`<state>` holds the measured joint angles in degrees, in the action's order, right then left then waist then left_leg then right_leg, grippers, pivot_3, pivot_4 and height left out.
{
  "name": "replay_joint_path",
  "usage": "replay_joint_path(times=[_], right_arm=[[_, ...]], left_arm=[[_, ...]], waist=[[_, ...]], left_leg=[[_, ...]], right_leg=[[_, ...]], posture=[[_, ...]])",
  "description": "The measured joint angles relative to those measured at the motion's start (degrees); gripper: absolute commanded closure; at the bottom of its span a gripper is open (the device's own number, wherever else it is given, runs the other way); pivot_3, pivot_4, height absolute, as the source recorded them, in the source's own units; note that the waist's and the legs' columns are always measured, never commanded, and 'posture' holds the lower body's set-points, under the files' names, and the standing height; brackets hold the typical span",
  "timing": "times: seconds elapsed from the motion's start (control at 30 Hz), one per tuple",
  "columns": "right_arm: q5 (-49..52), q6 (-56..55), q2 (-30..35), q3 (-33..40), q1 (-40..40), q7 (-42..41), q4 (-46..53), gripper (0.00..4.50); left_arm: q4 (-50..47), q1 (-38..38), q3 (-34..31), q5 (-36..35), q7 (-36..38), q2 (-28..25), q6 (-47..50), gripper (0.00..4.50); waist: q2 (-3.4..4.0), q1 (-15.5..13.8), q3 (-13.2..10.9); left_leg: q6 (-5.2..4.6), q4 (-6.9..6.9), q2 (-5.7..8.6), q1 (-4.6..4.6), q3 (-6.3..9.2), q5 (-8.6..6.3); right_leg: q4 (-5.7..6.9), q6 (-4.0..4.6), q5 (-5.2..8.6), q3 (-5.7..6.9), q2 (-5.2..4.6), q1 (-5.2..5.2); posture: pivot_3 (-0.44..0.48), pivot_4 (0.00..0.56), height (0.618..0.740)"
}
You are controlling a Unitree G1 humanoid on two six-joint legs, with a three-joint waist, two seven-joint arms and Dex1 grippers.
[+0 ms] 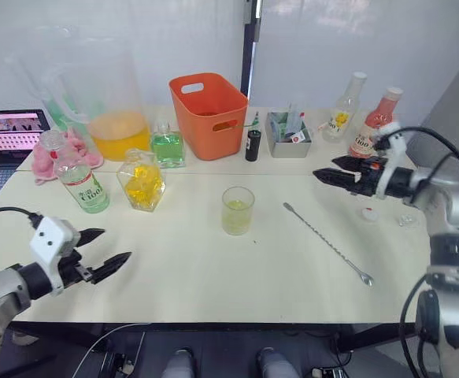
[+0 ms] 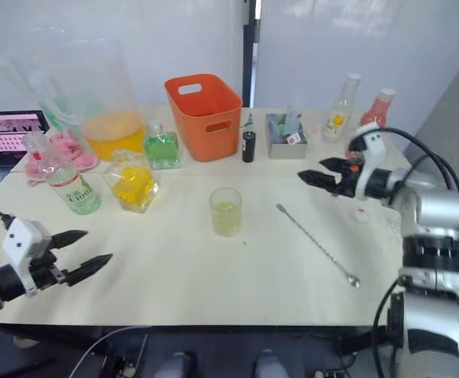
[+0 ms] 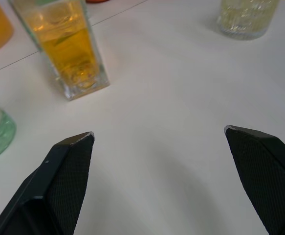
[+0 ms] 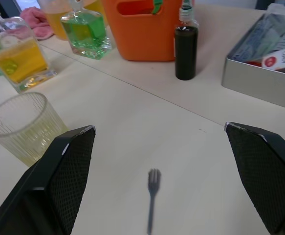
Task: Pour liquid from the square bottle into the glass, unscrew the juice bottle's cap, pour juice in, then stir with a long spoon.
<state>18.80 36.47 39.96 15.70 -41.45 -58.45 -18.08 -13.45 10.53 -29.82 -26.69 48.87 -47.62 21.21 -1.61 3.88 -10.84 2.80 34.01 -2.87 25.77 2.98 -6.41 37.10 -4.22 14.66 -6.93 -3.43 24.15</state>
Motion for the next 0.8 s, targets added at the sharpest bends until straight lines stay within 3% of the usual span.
replay_joint_path(times=[0.23, 0.6, 0.8], right_arm=[[1.3, -15.5, 0.4, 3.7, 12.0, -2.6, -1.8, 0.03], [2.1, -33.3, 3.3, 7.3, 22.2, -5.1, -12.7, 0.03], [2.1, -37.3, 3.3, 7.3, 22.4, -4.5, -15.4, 0.03]], left_arm=[[10.3, 1.6, -1.2, 7.5, -2.0, 0.1, -9.2, 0.00], [14.5, 3.8, -3.6, 6.3, -0.4, 1.2, -13.1, 0.00], [14.8, 3.6, -3.5, 5.3, 0.7, 1.2, -11.4, 0.00]], waist=[[0.00, 0.2, 0.0], [-0.02, 0.2, 0.0], [-0.01, 0.3, 0.0]], left_leg=[[0.00, -0.02, -0.06, -0.20, -0.15, 0.00], [0.01, -0.03, -0.07, -0.31, -0.23, 0.00], [0.01, -0.04, -0.08, -0.41, -0.27, 0.00]], right_leg=[[0.01, -0.15, 0.09, -0.10, -0.01, -0.05], [0.01, 0.07, 0.26, -0.16, -0.01, -0.12], [0.02, 0.08, 0.26, -0.20, -0.01, -0.15]], posture=[[0.000, 0.150, 0.740], [0.000, 0.150, 0.740], [0.000, 0.150, 0.740]])
